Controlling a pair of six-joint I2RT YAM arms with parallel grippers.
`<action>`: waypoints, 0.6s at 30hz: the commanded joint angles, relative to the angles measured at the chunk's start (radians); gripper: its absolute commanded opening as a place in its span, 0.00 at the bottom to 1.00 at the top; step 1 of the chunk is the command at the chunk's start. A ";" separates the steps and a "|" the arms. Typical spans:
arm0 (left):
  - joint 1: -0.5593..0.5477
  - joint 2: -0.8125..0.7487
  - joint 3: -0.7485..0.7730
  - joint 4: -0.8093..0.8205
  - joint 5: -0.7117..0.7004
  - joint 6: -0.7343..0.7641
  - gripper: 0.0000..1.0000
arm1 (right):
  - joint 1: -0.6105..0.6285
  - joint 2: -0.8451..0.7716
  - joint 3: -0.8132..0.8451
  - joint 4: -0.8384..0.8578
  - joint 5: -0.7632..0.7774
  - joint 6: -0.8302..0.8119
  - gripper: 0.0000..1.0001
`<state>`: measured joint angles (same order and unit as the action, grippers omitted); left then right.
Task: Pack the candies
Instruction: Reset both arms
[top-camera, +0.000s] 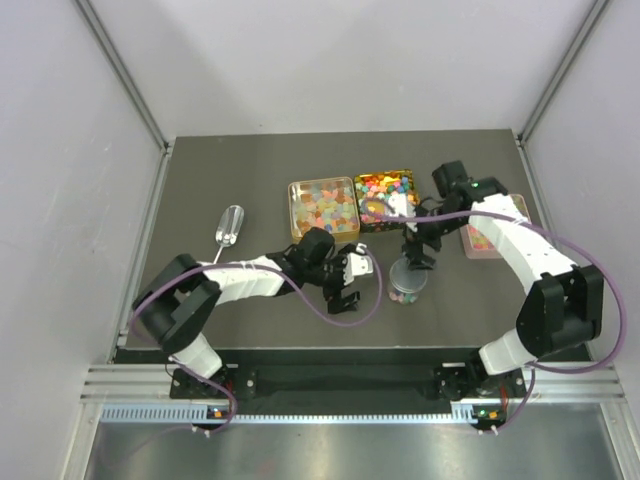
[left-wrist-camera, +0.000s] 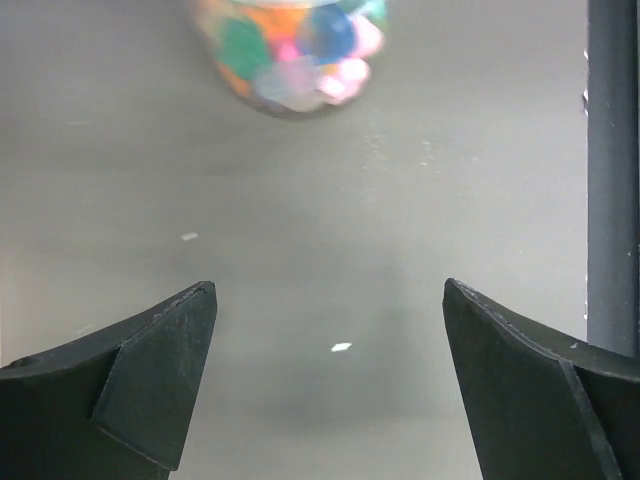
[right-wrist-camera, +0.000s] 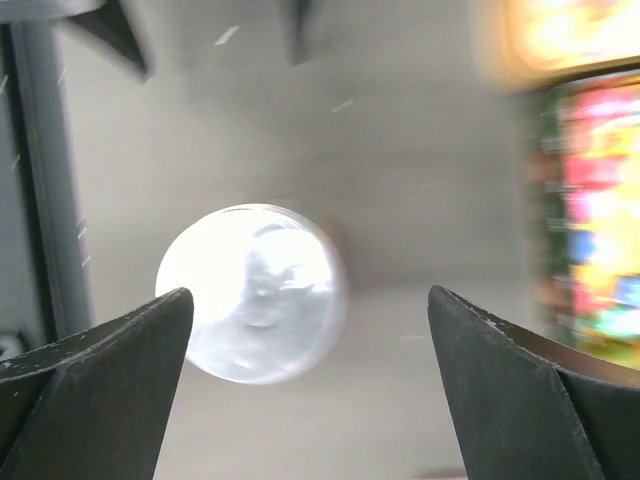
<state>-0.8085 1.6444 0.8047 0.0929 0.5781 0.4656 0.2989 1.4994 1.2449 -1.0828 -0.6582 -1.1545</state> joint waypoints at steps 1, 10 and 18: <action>0.008 -0.118 0.079 -0.140 -0.096 -0.021 0.99 | -0.055 -0.015 0.120 -0.008 -0.129 0.058 1.00; 0.055 -0.262 0.142 -0.147 -0.410 -0.060 0.99 | -0.207 -0.122 0.042 0.333 -0.114 0.619 1.00; 0.248 -0.236 0.254 -0.045 -0.658 -0.346 0.99 | -0.242 -0.212 -0.064 0.758 0.637 1.049 1.00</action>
<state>-0.6628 1.4109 0.9752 -0.0410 0.0780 0.3061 0.0746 1.3235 1.1938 -0.5518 -0.2790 -0.3271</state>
